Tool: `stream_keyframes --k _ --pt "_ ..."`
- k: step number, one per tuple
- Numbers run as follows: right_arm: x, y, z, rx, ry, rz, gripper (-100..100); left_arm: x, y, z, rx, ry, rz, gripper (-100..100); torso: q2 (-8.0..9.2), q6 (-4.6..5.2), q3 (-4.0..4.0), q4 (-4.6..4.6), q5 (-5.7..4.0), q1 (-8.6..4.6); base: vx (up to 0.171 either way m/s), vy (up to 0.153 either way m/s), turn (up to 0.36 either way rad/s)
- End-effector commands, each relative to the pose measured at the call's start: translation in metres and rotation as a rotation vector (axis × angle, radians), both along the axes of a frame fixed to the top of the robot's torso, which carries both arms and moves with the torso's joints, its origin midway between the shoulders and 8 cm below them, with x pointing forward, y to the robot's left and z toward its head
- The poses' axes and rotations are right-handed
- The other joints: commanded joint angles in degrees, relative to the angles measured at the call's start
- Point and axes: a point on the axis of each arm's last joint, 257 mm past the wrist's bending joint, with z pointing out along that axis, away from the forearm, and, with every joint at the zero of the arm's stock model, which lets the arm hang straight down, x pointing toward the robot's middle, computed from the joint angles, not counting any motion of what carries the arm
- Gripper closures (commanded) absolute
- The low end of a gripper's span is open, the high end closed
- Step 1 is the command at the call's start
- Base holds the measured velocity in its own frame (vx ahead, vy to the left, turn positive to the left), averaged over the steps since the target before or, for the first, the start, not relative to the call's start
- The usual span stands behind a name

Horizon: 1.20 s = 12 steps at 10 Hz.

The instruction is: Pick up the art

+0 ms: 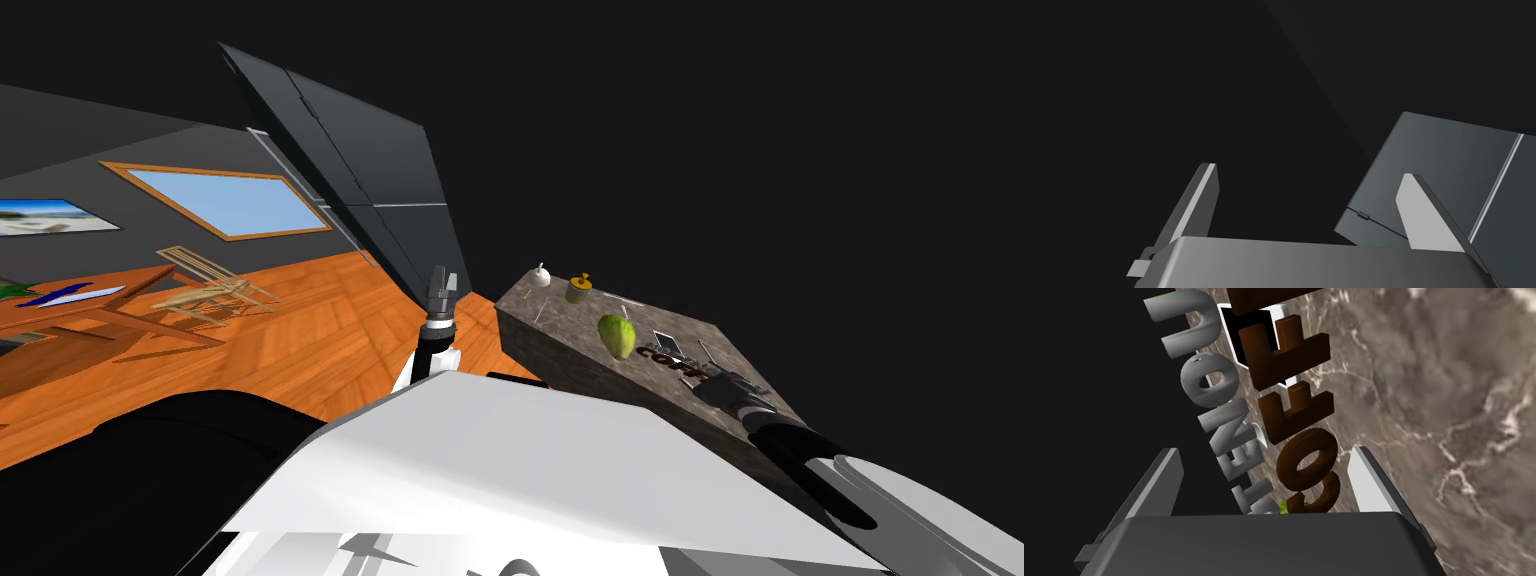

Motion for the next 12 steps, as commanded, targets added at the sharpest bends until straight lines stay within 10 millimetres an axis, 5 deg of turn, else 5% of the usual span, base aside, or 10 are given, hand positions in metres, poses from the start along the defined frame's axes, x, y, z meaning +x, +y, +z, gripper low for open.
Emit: stream_keyframes --k 1,4,5,6,7,11,12 --pt "-0.002 -0.014 0.006 -0.072 0.038 0.018 -100 0.0 0.0 0.0 0.0 0.0 0.0 0 0.0 0.0 0.0 0.0 0.0 0.0 0.022 0.029 0.066" --pt "-0.003 -0.026 0.011 -0.126 0.066 0.03 -100 0.0 0.0 0.0 0.0 0.0 0.0 0 0.0 0.0 0.0 0.0 -0.01 -0.04 0.022 0.018 0.045" --pt "-0.004 -0.027 0.011 -0.132 0.07 0.032 0 0.0 0.0 0.0 0.0 0.0 0.0 0 0.05 0.02 0.03 0.01 -0.02 -0.07 0.0 0.0 0.0" --pt "-0.004 -0.027 0.011 -0.132 0.069 0.032 -100 0.0 0.0 0.0 0.0 0.0 0.0 0 0.1 0.02 0.06 0.02 -0.03 -0.1 0.0 0.0 0.0" --pt "-0.004 -0.027 0.011 -0.132 0.069 0.032 100 0.0 0.0 0.0 0.0 0.0 0.0 0 0.12 0.02 0.07 0.03 -0.03 -0.11 0.0 0.0 0.0" --pt "0.0 -0.03 0.017 -0.142 0.06 0.03 100 0.0 0.0 0.0 0.0 0.0 0.0 0 0.1 0.06 -0.01 -0.12 -0.42 -0.28 0.002 -0.003 0.001" --pt "0.0 -0.03 0.017 -0.142 0.06 0.03 0 0.0 0.0 0.0 0.0 0.0 0.0 0 0.08 0.05 -0.03 -0.13 -0.46 -0.31 0.0 0.0 0.0"
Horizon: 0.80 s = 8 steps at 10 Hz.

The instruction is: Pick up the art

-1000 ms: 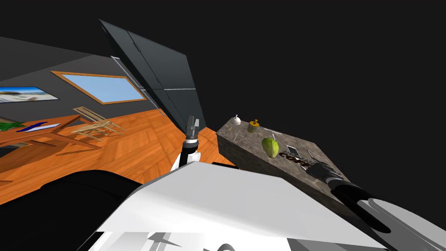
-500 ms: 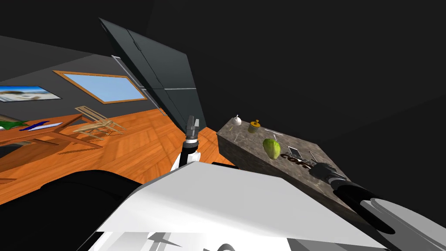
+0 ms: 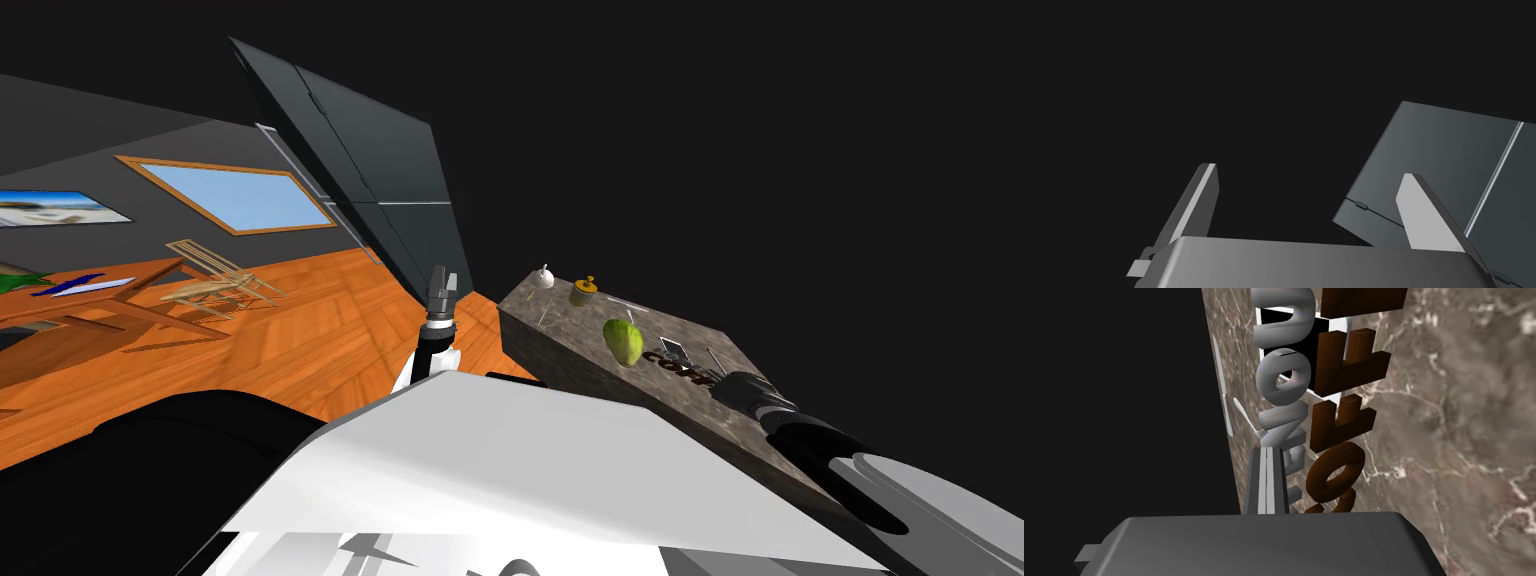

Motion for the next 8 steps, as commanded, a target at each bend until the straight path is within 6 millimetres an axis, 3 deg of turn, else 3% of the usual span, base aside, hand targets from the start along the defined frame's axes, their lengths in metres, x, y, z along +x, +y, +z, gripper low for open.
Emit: stream_keyframes --k 1,8 --pt "-0.011 -0.01 -0.001 0.005 0.03 -0.012 -100 0.0 0.0 0.0 0.0 0.0 0.0 0 0.0 0.0 0.0 0.0 0.0 0.0 0.021 0.059 0.123" --pt "-0.053 -0.047 -0.001 0.024 0.137 -0.072 -100 0.0 0.0 0.0 0.0 0.0 0.0 0 -0.17 -0.02 -0.1 -0.04 0.1 0.39 0.046 0.094 0.086"
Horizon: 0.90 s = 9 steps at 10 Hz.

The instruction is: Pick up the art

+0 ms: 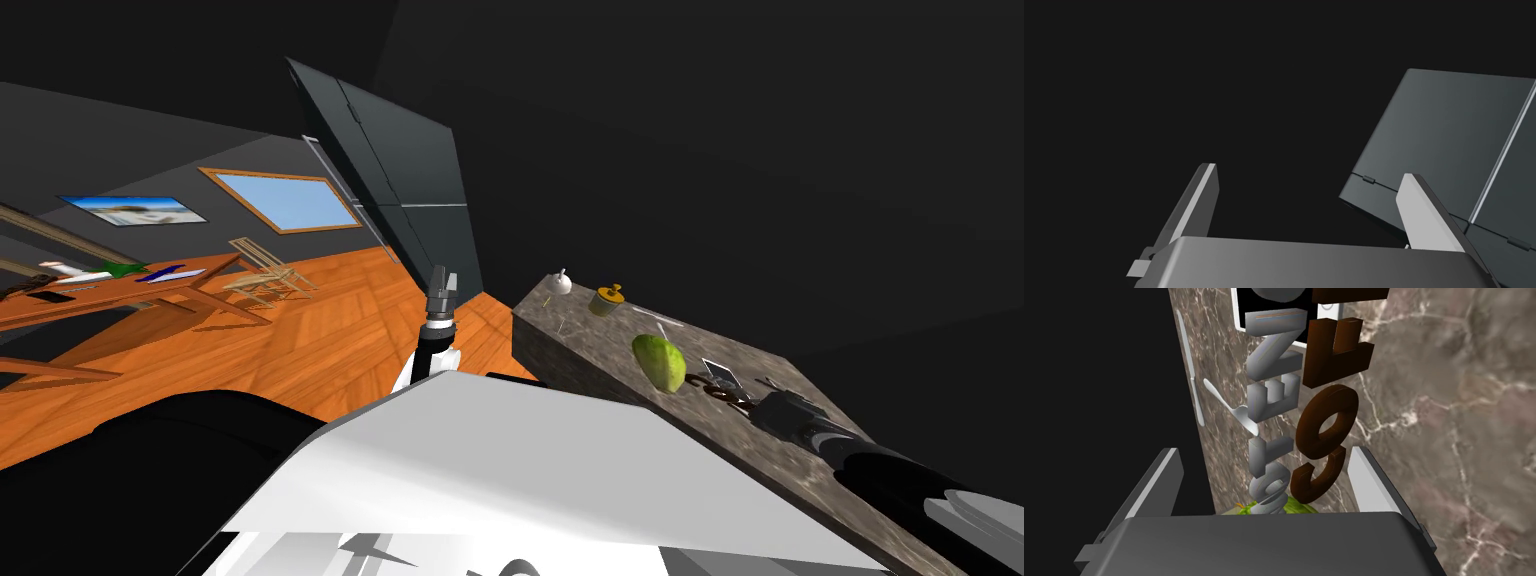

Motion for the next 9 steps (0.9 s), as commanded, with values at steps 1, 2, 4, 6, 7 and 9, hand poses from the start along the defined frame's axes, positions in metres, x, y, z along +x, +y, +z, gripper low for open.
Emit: stream_keyframes --k 1,2,4,6,7,9 --pt "0.0 0.0 0.0 0.0 0.0 0.0 -100 0.0 0.0 0.0 0.0 0.0 0.0 0 0.0 0.0 0.0 0.0 0.0 0.0 0.017 0.03 0.009" --pt "-0.0004 -0.0004 0.0001 0.002 0.001 -0.002 0 0.0 0.0 0.0 0.0 0.0 0.0 0 0.07 0.02 0.04 0.02 -0.04 -0.16 0.004 0.007 -0.003" --pt "-0.0003 -0.0003 0.0001 0.001 0.0 -0.001 100 0.0 0.0 0.0 0.0 0.0 0.0 0 0.15 0.02 0.09 0.04 -0.08 -0.31 0.0 0.0 0.0" --pt "0.001 -0.001 0.0019 -0.001 -0.003 -0.001 100 0.0 0.0 0.0 0.0 0.0 0.0 0 0.16 0.02 0.07 -0.01 -0.23 -0.39 0.0 0.0 0.0" --pt "0.0011 -0.0011 0.0021 -0.002 -0.003 -0.001 100 0.0 0.0 0.0 0.0 0.0 0.0 0 0.14 0.03 0.05 -0.02 -0.27 -0.47 0.0 0.0 0.0" --pt "0.0011 -0.0011 0.002 -0.002 -0.003 -0.001 0 0.0 0.0 0.0 0.0 0.0 0.0 0 0.13 0.03 0.05 -0.02 -0.28 -0.5 0.0 0.0 0.0"
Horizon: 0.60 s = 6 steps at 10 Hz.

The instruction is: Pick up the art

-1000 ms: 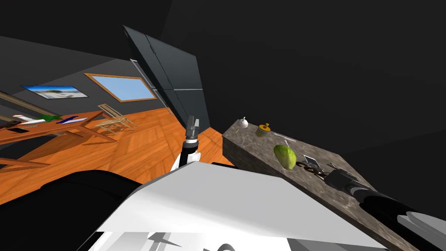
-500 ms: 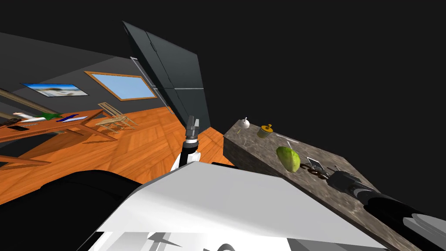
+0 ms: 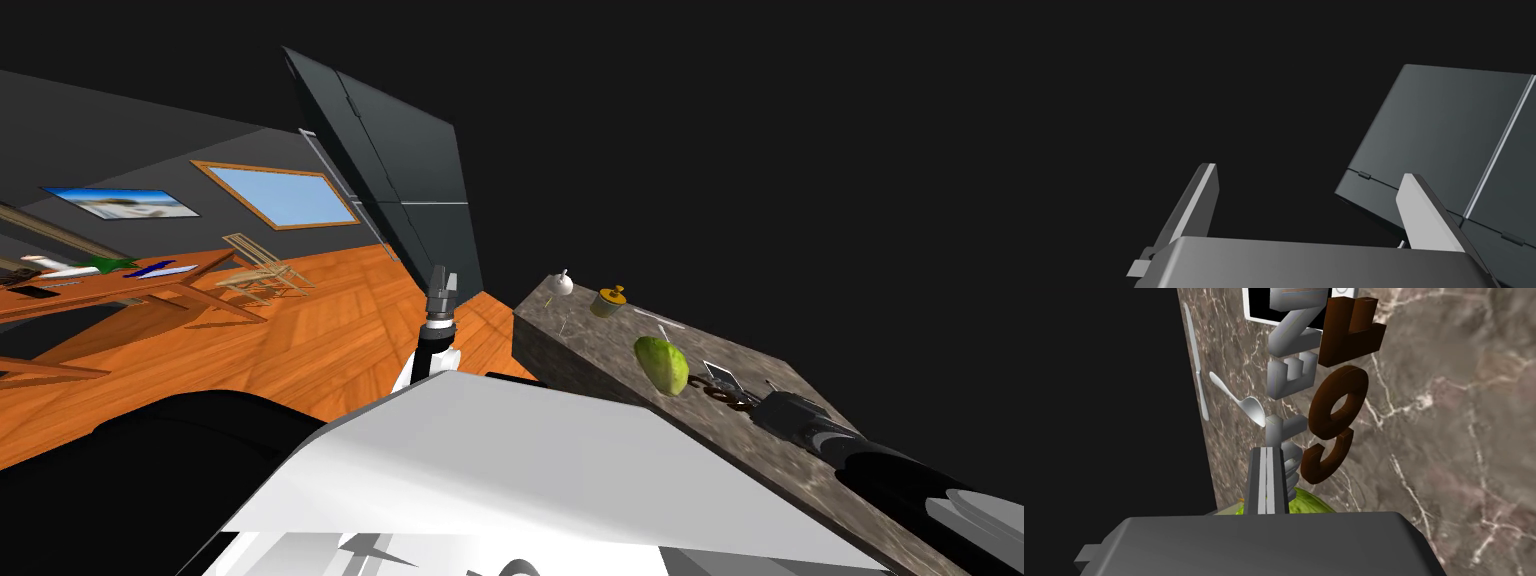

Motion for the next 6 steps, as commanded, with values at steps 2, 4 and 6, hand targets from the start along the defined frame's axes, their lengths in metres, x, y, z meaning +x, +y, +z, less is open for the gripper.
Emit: stream_keyframes --k 2,4,6 --pt "0.006 0.003 -0.004 -0.003 -0.025 -0.015 -100 0.0 0.0 0.0 0.0 0.0 0.0 0 0.28 -0.01 0.15 0.05 -0.01 0.02 -0.141 0.022 0.051" --pt "0.015 0.008 -0.009 -0.007 -0.059 -0.033 -100 0.0 0.0 0.0 0.0 0.0 0.0 0 0.77 0.02 0.44 0.17 0.03 0.19 -0.22 0.065 0.057" --pt "0.022 0.012 -0.013 -0.011 -0.084 -0.05 -100 0.0 0.0 0.0 0.0 0.0 0.0 0 0.8 0.04 0.47 0.19 0.07 0.35 -0.203 0.089 0.044"
